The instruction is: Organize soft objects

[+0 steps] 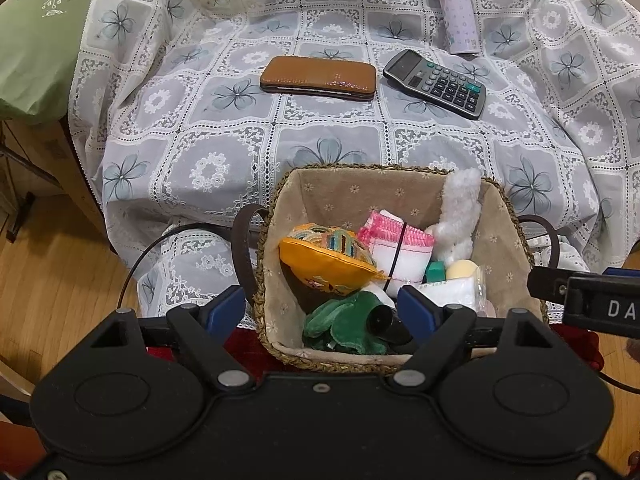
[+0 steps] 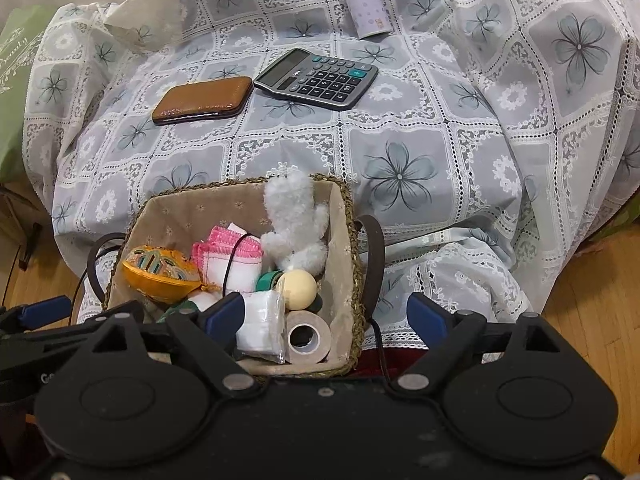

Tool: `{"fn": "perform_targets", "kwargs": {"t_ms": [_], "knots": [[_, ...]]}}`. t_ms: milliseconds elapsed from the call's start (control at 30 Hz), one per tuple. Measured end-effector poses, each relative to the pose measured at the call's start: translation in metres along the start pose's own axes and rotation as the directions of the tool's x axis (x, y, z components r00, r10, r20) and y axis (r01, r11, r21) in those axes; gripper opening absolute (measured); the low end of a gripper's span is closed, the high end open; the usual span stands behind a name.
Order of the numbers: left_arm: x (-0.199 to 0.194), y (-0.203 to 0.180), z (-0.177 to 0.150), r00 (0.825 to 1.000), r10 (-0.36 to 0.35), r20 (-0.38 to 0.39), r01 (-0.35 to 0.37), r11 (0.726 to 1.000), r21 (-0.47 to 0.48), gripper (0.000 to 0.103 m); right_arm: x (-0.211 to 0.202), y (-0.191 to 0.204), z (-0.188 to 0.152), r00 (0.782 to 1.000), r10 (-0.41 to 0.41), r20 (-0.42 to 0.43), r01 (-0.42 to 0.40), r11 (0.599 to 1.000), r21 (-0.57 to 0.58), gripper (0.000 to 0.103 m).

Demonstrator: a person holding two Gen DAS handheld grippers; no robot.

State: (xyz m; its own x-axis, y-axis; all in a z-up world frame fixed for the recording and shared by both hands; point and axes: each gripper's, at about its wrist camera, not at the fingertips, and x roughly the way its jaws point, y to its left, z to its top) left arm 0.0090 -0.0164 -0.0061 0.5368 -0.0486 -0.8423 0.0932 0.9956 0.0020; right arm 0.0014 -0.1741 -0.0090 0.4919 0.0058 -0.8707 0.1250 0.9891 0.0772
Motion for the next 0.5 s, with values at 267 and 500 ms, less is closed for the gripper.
{"fn": "perform_targets", "kwargs": {"t_ms": [267, 500], "knots": [[-0.0001, 0.0001, -0.0002, 1.000, -0.004, -0.001, 0.004, 1.000, 0.003, 0.080, -0.0029, 0.0043, -0.0043, 0.995, -0.092, 0.042, 0.096, 0.991, -0.089, 0.089], [-0.0010, -0.0019, -0.0001, 1.000, -0.001, 0.001, 0.001, 1.000, 0.007, 0.080, -0.0026, 0.0000, -0.0048, 0.995, -0.093, 0.043, 0.096, 0.993, -0.073, 0.089]]}}
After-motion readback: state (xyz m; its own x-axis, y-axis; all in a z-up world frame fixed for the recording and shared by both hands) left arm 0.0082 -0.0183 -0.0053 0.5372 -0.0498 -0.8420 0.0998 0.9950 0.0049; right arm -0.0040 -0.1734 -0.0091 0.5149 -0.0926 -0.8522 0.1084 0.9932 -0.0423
